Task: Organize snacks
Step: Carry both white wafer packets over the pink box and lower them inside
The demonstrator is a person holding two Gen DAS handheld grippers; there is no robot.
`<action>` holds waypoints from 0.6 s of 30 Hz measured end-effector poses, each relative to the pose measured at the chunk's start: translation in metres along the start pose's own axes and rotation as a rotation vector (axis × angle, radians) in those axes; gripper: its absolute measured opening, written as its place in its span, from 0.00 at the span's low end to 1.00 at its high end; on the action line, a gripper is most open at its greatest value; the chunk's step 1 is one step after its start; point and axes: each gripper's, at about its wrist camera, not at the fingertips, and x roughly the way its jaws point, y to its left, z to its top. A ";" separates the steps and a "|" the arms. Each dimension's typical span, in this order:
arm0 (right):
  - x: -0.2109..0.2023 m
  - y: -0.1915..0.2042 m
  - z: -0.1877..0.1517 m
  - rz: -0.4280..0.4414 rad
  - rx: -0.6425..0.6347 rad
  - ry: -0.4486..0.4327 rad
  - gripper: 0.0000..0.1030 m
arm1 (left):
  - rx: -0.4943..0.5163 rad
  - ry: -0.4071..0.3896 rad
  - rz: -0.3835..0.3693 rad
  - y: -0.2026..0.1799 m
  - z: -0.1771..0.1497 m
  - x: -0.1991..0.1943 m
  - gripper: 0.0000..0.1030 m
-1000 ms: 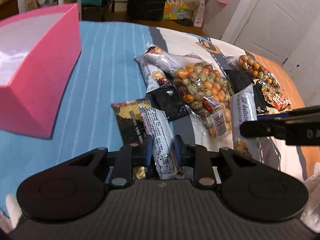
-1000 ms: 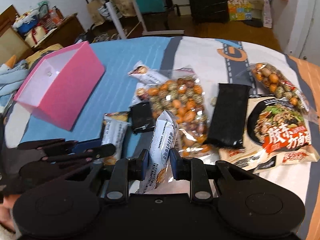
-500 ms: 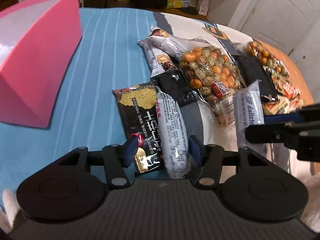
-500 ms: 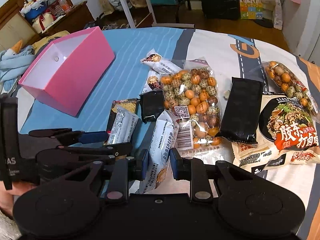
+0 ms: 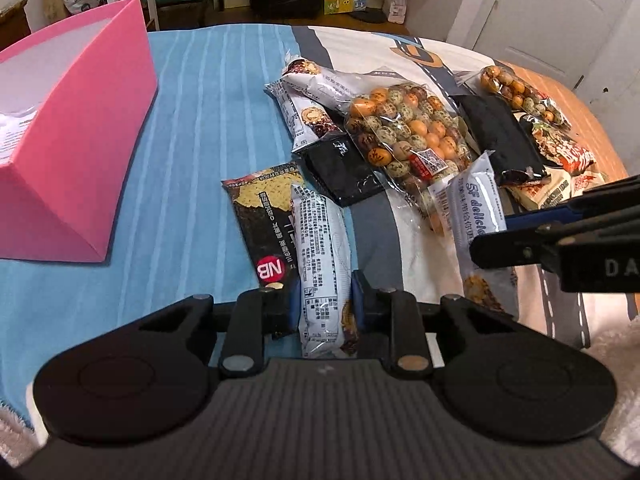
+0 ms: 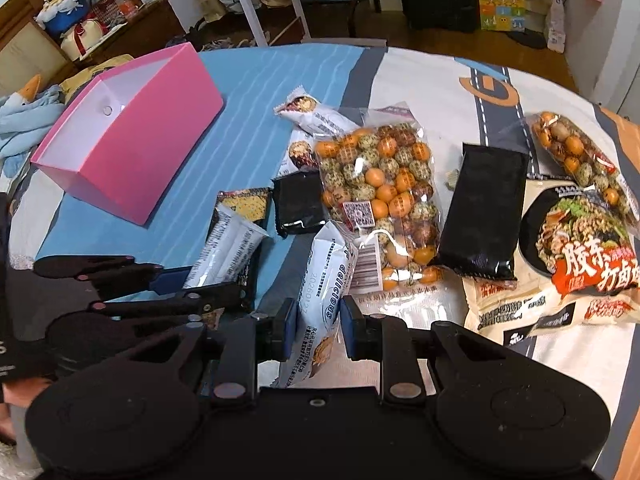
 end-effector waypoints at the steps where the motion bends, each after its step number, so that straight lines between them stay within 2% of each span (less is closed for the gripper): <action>1: 0.000 0.000 -0.001 0.004 0.002 0.004 0.27 | 0.001 0.002 0.000 0.000 -0.001 -0.001 0.23; 7: -0.006 0.013 -0.008 0.044 -0.022 0.003 0.27 | -0.024 0.023 -0.016 0.004 -0.010 -0.017 0.23; 12: -0.016 0.029 -0.017 0.095 -0.018 -0.042 0.27 | -0.038 0.030 -0.014 0.014 -0.016 -0.040 0.23; 16: -0.033 0.048 -0.009 0.107 -0.064 -0.080 0.27 | -0.049 0.018 -0.052 0.031 -0.012 -0.067 0.23; 18: -0.043 0.059 0.001 0.130 -0.079 -0.085 0.27 | -0.040 -0.002 -0.029 0.040 -0.009 -0.086 0.23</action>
